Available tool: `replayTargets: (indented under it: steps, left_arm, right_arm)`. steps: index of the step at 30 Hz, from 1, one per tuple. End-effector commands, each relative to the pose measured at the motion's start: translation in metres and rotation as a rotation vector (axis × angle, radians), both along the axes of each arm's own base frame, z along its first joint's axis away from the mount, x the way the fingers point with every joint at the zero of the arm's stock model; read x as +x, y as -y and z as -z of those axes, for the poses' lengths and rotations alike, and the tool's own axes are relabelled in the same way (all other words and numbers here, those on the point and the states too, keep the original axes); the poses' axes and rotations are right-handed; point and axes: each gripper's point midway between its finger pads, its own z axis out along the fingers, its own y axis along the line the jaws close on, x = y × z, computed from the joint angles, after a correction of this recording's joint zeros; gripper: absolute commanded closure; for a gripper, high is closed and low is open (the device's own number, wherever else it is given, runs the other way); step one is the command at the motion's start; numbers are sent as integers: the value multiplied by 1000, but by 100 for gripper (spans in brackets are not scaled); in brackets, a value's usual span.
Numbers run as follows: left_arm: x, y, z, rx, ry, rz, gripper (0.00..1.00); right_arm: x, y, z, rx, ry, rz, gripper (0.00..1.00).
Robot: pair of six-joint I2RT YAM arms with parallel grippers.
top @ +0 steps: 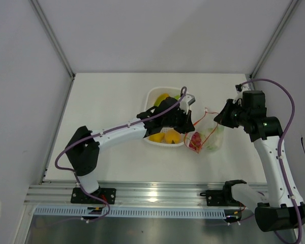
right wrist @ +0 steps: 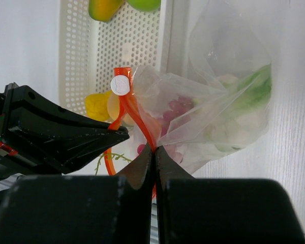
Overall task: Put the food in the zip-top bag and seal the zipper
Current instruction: Adjust the zipper food storage bag at the center of the board.
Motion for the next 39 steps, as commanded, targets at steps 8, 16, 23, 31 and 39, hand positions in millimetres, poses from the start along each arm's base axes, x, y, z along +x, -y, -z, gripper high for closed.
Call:
replayTargets:
  steps: [8,16,23,31,39]
  left_arm:
    - [-36,41,-109,-218,-96,252,100]
    - [-54,58,-154,-323,-168,339,99]
    - [-26,46,-76,-150,-270,197,99]
    - [-16,38,-86,-205,-256,208,99]
    - [-1,40,-54,-113,-431,218,100]
  right_arm:
    - [12,34,-15,-109,91,145,100]
    - [2,51,-61,-119,213,215,100]
    - [3,55,-36,-135,145,220,100]
    - [-4,63,-63,-147,208,256,100]
    - [-4,67,-37,-169,148,271,100]
